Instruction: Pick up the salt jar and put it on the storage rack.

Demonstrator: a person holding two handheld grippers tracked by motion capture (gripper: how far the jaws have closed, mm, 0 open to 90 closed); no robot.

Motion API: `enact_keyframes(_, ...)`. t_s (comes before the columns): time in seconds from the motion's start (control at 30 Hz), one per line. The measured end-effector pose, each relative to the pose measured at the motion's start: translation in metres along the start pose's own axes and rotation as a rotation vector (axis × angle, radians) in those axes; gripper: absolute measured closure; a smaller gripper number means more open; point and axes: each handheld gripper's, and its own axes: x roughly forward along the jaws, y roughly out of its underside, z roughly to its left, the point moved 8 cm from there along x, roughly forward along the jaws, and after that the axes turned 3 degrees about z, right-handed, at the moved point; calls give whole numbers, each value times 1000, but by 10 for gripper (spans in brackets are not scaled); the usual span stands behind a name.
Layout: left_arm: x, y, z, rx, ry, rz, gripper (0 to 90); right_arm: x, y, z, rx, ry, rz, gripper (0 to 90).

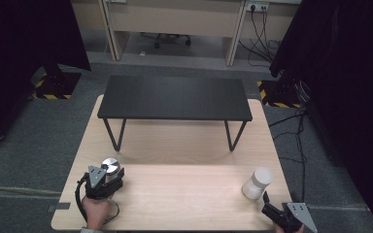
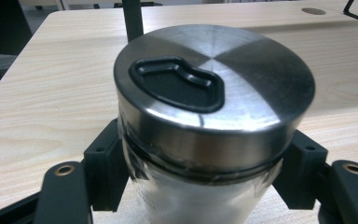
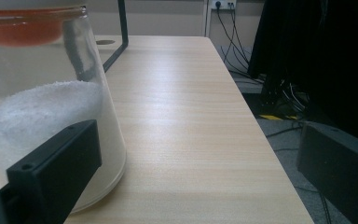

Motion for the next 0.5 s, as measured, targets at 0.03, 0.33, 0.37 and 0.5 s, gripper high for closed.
enact_keyframes(0.03,0,-1,0,-2,0,4,305,0,0,0,1,0,0,2)
enact_keyframes(0.33,-6,-12,-2,-9,11,10,306,0,0,-1,1,-5,4,2)
enact_keyframes(0.37,-7,-14,-2,-12,15,7,306,0,0,-1,1,-6,4,2)
enact_keyframes(0.5,-10,-20,-4,-16,18,-2,306,0,0,-1,3,-7,2,2)
